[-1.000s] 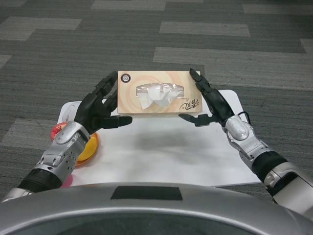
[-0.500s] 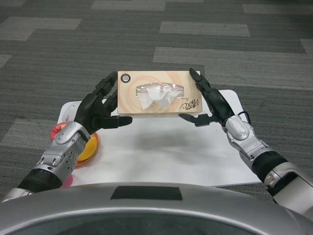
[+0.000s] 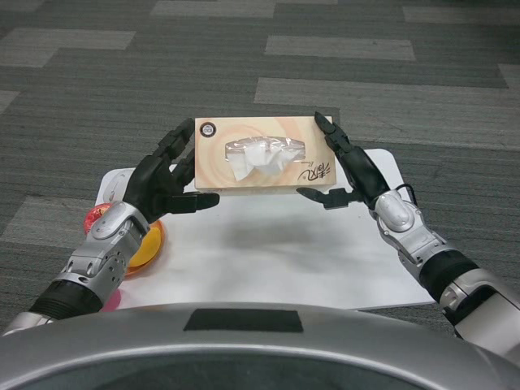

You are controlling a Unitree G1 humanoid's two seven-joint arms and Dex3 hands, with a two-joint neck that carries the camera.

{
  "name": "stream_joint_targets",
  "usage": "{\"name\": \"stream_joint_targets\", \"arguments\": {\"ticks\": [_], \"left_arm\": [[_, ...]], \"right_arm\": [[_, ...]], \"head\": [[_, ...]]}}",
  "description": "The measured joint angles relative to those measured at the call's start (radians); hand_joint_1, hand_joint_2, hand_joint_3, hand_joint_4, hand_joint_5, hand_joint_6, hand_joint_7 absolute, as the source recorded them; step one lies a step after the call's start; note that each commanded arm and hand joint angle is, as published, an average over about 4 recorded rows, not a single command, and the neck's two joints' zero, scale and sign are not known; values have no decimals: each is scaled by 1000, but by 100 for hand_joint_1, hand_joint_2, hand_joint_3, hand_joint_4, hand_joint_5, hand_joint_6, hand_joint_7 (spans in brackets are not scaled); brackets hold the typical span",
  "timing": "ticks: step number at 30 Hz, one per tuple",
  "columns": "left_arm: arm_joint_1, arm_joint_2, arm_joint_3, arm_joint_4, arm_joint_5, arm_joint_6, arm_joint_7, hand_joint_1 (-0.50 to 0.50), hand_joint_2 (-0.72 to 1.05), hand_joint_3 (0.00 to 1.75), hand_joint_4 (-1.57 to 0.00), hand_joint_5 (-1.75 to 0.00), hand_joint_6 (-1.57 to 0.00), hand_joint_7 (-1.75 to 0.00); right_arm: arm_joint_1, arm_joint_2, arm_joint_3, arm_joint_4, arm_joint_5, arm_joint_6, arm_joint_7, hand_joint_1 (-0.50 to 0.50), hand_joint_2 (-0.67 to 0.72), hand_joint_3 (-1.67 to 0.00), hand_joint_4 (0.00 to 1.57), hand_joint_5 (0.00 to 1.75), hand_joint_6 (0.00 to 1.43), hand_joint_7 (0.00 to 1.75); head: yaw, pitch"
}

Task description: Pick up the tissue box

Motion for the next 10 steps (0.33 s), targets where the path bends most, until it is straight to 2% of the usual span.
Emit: {"name": "stream_joint_targets", "arguments": {"ticks": [2,5,10], "left_arm": [[0,0,0,0,0,0,0,50,96,15,0,0,0,0],[0,0,0,0,0,0,0,50,96,9,0,0,0,0],[0,0,0,0,0,0,0,50,96,12,0,0,0,0]], "right_arm": [[0,0,0,-1,0,0,0,-46,-54,-63,0,58,0,0],[1,0,0,-1,0,0,-1,-46,-54,-63,0,58,0,0],[1,0,0,-3,0,0,-2,-46,-54,-63,0,58,0,0]], "head": [[0,0],[0,0],[0,0]]}}
